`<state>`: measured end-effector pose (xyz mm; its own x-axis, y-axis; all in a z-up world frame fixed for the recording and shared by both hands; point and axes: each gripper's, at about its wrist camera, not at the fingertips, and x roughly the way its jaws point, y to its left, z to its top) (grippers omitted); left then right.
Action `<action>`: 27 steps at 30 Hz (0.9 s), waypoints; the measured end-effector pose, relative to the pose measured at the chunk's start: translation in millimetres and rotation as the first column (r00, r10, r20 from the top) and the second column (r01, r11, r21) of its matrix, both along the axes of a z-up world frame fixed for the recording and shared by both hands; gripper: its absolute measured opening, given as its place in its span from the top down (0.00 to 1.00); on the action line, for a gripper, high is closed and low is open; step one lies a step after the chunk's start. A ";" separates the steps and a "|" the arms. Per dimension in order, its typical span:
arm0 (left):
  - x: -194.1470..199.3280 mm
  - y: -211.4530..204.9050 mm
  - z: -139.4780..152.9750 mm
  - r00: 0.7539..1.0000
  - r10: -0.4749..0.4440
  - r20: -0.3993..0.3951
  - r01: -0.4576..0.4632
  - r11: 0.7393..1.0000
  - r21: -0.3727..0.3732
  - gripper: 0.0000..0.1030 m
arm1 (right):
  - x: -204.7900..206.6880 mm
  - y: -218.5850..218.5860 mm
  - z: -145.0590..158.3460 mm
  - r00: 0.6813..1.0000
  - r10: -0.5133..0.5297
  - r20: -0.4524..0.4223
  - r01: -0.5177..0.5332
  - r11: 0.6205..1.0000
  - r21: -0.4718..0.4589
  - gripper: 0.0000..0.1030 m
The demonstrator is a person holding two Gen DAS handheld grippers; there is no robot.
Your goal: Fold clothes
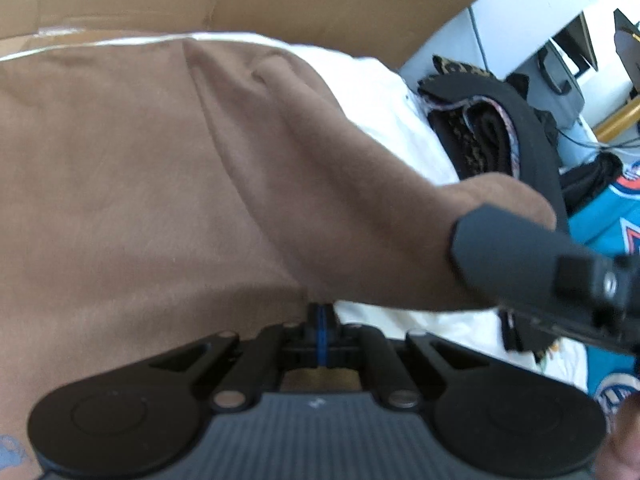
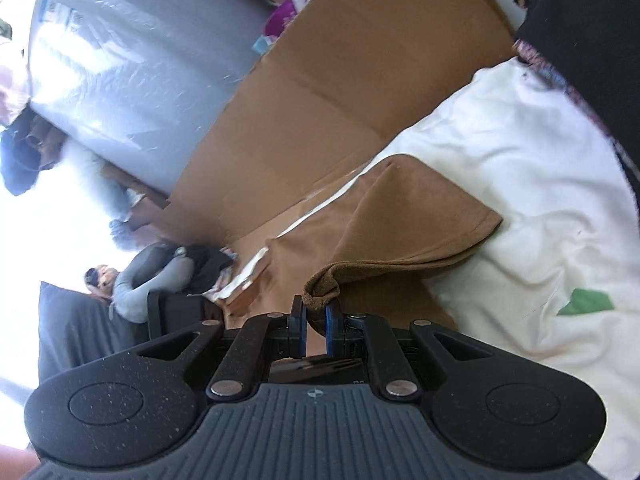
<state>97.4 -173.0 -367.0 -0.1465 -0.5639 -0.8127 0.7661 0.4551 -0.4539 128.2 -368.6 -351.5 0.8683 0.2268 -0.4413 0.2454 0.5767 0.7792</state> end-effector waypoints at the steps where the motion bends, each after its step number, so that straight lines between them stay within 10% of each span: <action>1: 0.7 -1.0 1.8 1.000 -0.017 0.002 0.017 1.000 0.011 0.96 | -0.5 2.7 -0.7 1.000 0.012 0.011 -0.012 1.000 0.005 0.94; 17: 54.0 50.4 54.6 0.985 -0.134 0.105 0.113 0.976 0.184 0.77 | 7.0 34.7 -12.5 0.994 0.098 -0.050 -0.103 0.988 -0.119 0.88; 22: 62.1 43.6 68.8 0.986 -0.102 0.129 0.079 0.983 0.167 0.66 | 1.8 40.5 -15.4 0.985 0.136 -0.107 -0.152 0.975 -0.164 0.60; 27: 57.2 32.5 70.6 0.991 -0.051 0.122 0.037 0.993 0.113 0.58 | -11.8 35.1 -16.2 0.982 0.115 -0.147 -0.144 0.969 -0.203 0.58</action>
